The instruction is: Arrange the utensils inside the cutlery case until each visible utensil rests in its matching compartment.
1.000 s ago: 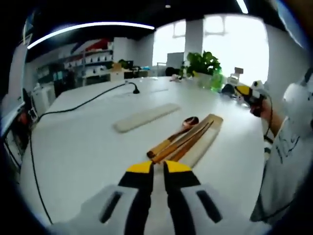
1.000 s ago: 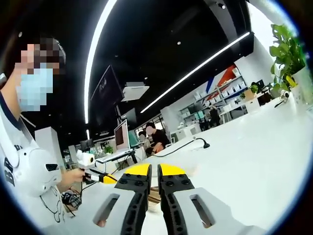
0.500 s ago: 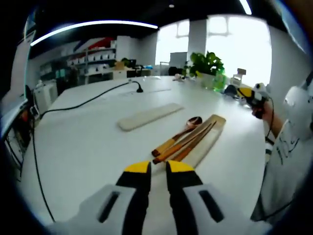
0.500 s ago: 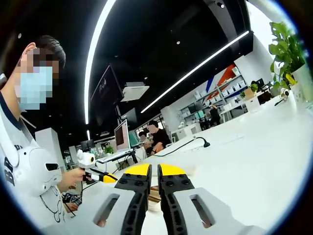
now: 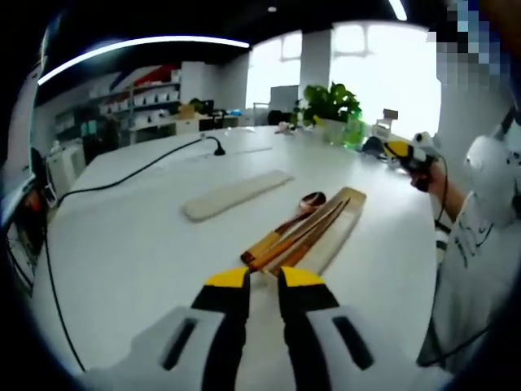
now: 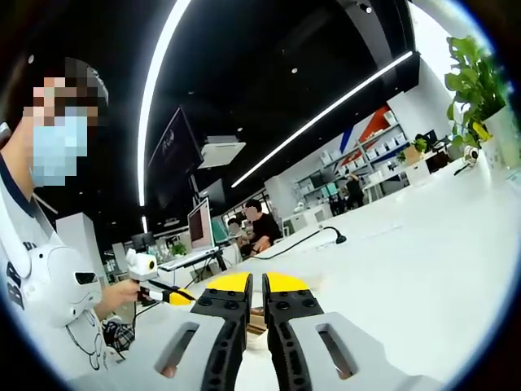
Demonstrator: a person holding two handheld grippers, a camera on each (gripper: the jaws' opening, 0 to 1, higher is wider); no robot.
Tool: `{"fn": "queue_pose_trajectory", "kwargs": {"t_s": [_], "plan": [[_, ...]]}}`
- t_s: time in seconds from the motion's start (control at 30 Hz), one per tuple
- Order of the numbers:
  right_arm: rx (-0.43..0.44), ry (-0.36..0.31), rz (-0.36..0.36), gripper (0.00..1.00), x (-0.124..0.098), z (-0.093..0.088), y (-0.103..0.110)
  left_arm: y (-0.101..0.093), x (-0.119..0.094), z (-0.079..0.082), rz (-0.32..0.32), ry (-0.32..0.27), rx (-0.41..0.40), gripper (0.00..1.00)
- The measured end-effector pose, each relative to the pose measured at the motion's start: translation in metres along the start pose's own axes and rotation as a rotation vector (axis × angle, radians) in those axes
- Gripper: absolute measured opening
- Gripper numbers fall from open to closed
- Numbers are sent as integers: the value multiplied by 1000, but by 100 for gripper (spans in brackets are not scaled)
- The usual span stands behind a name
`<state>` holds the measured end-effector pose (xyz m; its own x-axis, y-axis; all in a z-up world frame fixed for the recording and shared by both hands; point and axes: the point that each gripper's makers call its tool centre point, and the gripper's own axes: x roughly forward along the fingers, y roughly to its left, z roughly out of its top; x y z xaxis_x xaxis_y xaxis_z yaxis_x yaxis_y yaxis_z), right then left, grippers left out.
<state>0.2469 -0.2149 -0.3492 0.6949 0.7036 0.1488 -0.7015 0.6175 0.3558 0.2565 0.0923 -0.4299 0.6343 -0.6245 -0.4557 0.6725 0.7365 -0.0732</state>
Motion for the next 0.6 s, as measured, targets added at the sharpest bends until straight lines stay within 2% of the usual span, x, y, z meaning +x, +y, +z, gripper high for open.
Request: {"fn": "queue_pose_trajectory", "kwargs": {"t_s": [0.23, 0.33, 0.43, 0.53, 0.6], "plan": [[3, 1, 1, 4, 0, 0, 0, -4, 3, 1, -16, 2, 19, 14], [1, 0, 0, 4, -1, 0, 1, 2, 1, 0, 19, 9, 5, 14], [1, -3, -3, 4, -2, 1, 0, 7, -4, 3, 43, -13, -1, 14], [6, -1, -7, 4, -3, -1, -1, 10, -4, 5, 48, -32, -24, 15], [9, 1, -6, 4, -3, -1, -1, 7, 0, 2, 40, -16, -29, 17]]}}
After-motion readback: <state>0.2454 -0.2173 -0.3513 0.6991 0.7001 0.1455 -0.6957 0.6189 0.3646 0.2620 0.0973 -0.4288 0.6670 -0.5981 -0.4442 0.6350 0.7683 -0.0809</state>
